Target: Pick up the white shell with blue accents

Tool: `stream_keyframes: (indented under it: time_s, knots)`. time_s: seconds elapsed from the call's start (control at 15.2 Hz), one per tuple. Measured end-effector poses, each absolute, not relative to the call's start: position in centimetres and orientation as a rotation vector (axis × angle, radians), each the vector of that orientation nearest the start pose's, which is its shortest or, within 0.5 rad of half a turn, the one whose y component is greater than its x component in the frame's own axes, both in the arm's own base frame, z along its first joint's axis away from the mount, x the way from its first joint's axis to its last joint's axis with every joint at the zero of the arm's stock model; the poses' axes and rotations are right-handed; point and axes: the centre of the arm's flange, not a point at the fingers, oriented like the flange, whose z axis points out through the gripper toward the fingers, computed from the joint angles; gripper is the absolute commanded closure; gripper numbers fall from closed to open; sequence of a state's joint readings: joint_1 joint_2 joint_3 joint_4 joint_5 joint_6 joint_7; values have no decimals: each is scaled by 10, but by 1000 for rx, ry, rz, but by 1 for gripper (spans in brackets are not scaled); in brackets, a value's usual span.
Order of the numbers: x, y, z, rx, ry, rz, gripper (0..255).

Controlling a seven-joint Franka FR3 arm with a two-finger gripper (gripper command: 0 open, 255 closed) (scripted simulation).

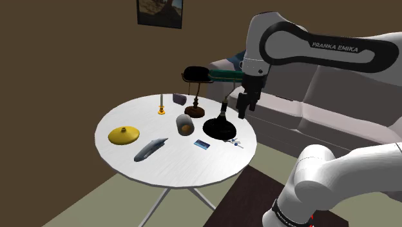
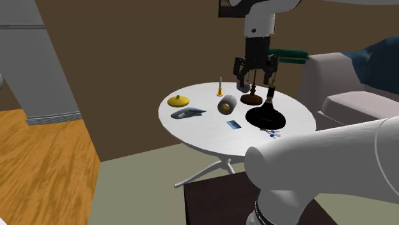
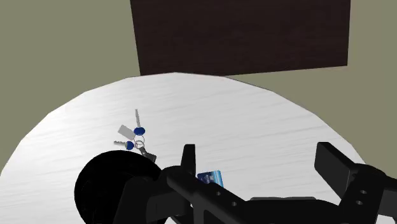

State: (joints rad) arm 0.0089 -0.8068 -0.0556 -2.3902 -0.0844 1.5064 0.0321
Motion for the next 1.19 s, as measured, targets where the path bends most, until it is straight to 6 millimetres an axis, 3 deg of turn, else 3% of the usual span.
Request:
stream_keyframes:
  time_s: [0.26, 0.53, 1.19]
  knots:
    - [306, -10, 560, -3172, 178, 119, 0]
    - [335, 15, 535, -3146, 330, 107, 0]
    - [427, 76, 464, -3046, 712, 74, 0]
